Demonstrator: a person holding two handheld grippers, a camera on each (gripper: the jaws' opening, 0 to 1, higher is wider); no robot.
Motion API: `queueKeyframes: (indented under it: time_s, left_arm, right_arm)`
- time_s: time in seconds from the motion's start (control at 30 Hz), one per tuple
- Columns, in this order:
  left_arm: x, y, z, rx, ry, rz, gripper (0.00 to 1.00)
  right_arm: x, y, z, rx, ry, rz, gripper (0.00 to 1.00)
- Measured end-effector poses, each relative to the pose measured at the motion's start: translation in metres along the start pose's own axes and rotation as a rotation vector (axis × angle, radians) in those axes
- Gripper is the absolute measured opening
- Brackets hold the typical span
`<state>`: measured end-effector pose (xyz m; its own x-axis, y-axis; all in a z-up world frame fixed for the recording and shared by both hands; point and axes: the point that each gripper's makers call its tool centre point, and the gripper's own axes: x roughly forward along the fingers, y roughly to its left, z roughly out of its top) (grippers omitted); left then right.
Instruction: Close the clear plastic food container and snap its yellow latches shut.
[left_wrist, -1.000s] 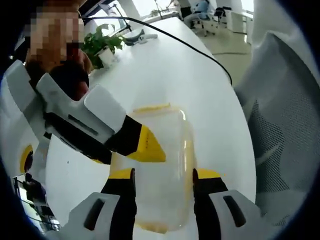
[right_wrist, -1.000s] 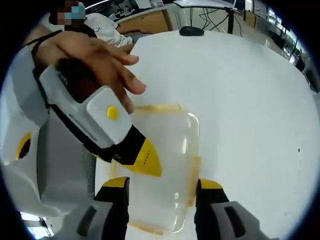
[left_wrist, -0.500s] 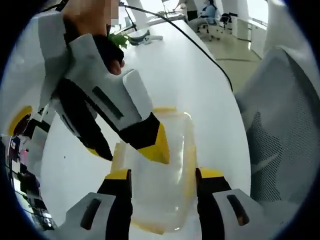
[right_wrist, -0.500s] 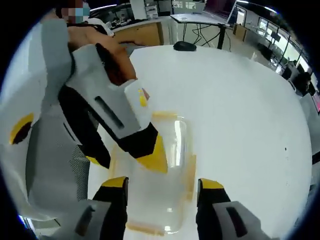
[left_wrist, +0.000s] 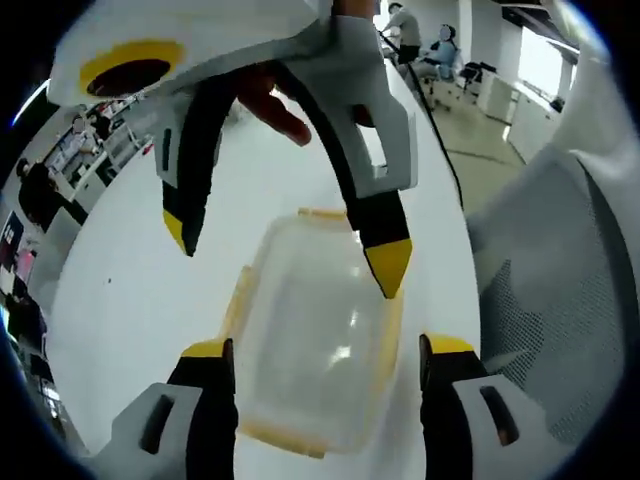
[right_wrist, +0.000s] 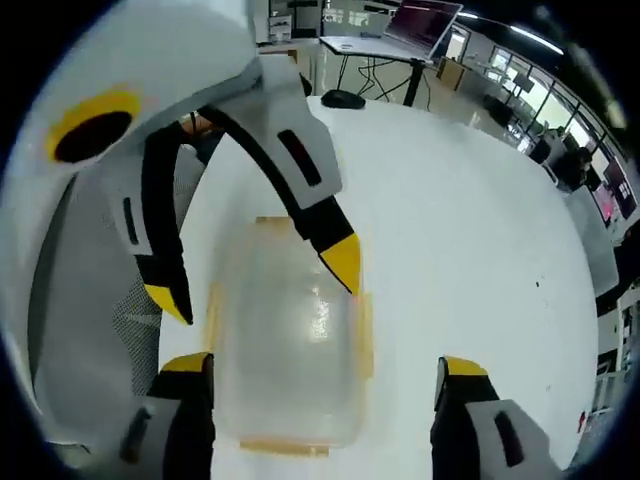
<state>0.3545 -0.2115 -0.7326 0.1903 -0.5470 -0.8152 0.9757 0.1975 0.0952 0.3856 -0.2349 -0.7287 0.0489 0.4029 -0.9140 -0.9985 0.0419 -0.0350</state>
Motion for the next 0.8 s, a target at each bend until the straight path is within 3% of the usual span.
queueKeyframes:
  time_s: [0.3,0.67,0.8]
  left_arm:
    - [-0.014,0.007,-0.004,-0.002,-0.022,0.017,0.74]
    - [-0.032,0.022,-0.006,-0.019,-0.079,0.053,0.71]
    - [-0.035,0.023,-0.012,-0.064,-0.112,0.038,0.76]
  right_arm:
    - [-0.013,0.011,0.013,0.149,-0.157,-0.018,0.91]
    - [-0.020,0.024,0.001,0.206,-0.204,-0.035,0.89]
    - [-0.022,0.024,-0.005,0.232,-0.235,-0.060,0.87]
